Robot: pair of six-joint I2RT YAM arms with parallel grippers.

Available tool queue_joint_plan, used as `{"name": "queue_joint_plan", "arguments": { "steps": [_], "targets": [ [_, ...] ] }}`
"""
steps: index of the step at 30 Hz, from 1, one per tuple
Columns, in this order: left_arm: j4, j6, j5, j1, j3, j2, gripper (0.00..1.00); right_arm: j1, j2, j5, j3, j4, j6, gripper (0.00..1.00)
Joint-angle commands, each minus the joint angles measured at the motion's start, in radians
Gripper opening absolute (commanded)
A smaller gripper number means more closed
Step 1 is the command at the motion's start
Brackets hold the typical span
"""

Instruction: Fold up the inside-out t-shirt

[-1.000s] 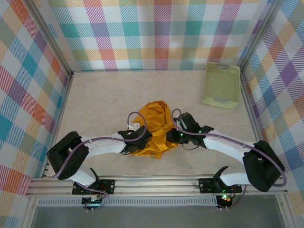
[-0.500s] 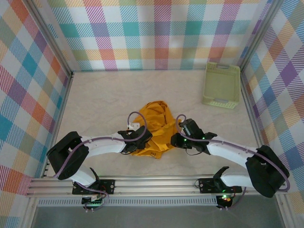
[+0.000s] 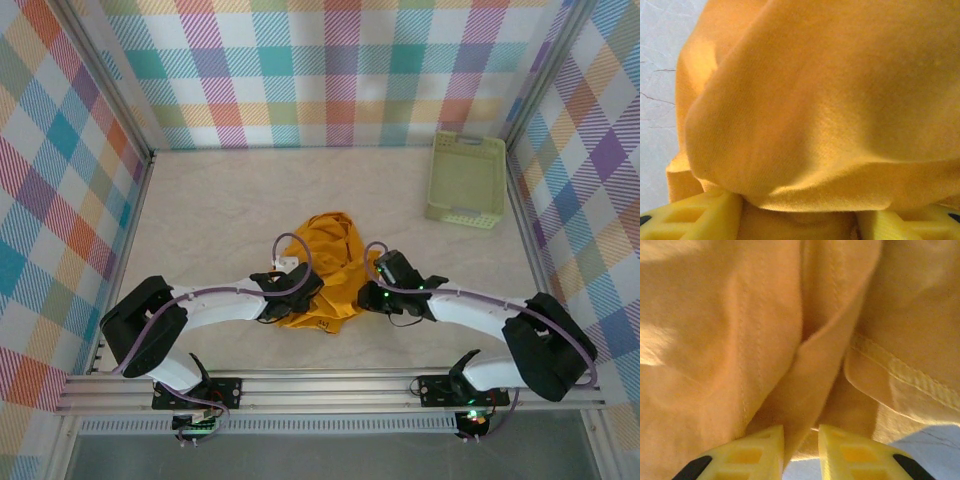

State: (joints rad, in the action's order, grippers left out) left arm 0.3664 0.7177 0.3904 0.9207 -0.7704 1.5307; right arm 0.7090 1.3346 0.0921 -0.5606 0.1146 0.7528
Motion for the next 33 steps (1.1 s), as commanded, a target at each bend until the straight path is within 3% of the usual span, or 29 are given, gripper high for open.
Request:
{"name": "queue_joint_plan", "arguments": {
  "steps": [1, 10, 18, 25, 29, 33],
  "targets": [
    [0.014, -0.008, 0.0, 0.013, -0.019, 0.01, 0.61, 0.018, 0.017, 0.022, -0.071, -0.019, -0.016, 0.28],
    [0.015, -0.008, 0.011, 0.023, -0.015, -0.003, 0.61, 0.055, 0.136, -0.026, -0.171, 0.072, -0.029, 0.36],
    [0.011, -0.005, 0.018, 0.023, -0.006, -0.004, 0.61, 0.091, 0.151, -0.178, -0.199, 0.215, 0.006, 0.4],
    [0.008, -0.003, 0.021, 0.023, -0.006, -0.003, 0.61, 0.098, 0.217, -0.178, -0.222, 0.208, 0.023, 0.45],
    [0.014, -0.005, 0.024, 0.023, -0.004, -0.003, 0.61, 0.101, 0.219, -0.181, -0.225, 0.183, 0.013, 0.41],
    [0.017, -0.004, 0.031, 0.023, -0.002, -0.004, 0.61, 0.101, 0.229, -0.218, -0.241, 0.234, 0.018, 0.29]
  ]
}}
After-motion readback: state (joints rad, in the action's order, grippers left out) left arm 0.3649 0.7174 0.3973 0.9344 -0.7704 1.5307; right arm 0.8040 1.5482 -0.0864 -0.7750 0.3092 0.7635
